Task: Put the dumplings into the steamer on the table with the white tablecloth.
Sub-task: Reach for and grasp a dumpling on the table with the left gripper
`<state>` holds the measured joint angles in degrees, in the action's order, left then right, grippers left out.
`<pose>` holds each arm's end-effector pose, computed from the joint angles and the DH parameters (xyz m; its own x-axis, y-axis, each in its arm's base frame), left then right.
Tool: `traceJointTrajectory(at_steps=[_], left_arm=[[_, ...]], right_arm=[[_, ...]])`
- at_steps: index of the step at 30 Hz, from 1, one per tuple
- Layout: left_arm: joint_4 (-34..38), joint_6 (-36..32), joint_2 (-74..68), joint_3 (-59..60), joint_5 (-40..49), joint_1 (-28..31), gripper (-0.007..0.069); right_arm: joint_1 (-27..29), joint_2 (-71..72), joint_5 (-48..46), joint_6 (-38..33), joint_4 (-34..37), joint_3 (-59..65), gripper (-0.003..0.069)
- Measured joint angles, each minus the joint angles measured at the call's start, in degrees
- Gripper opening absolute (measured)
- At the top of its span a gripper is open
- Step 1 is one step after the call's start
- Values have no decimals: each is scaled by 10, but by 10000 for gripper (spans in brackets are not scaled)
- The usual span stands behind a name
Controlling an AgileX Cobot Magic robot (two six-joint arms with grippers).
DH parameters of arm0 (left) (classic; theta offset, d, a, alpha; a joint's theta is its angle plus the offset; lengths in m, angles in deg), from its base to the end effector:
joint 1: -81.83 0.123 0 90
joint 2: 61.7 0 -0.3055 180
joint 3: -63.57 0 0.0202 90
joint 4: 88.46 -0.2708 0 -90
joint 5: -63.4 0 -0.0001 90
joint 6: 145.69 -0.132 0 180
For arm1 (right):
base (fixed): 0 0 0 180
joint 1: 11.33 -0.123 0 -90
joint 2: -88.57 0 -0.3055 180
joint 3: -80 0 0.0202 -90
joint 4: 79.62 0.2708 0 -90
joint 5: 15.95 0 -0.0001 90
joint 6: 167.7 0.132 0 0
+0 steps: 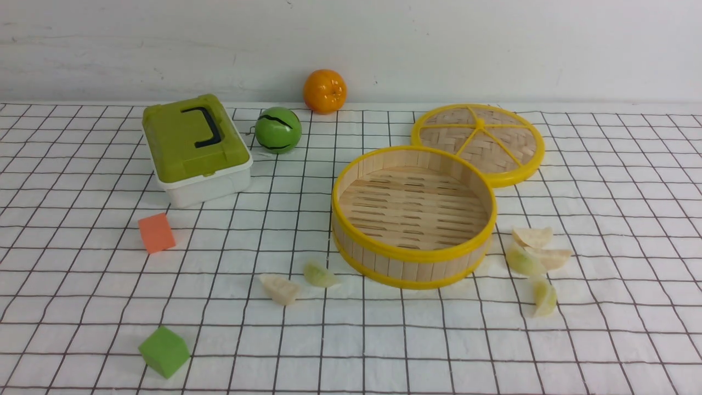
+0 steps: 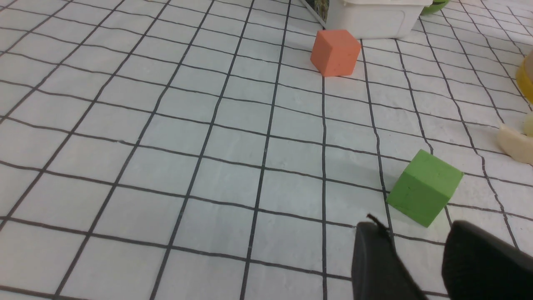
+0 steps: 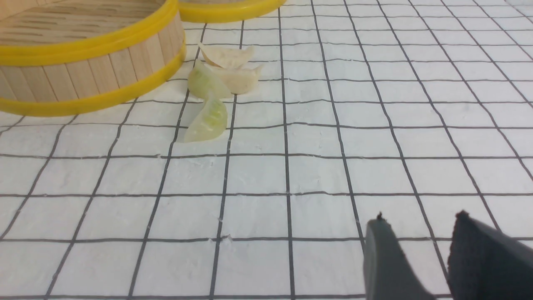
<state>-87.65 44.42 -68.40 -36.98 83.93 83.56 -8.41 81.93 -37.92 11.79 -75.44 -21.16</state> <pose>0.0918 0.0021 0.1590 -0.2769 -0.1970 -0.9405 -0.0791 0.9801 -0.1820 0.0909 -0.0010 0.1603 -0.2966 0.0739 -0.9521 0.0424 0.9970 0.0642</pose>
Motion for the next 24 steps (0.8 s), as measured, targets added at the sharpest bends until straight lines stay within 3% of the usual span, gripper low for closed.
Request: traceJointTrajectory(at_steps=[24], left_arm=[[0,0,0,0,0,0,239]], right_arm=[[0,0,0,0,6,0,237]])
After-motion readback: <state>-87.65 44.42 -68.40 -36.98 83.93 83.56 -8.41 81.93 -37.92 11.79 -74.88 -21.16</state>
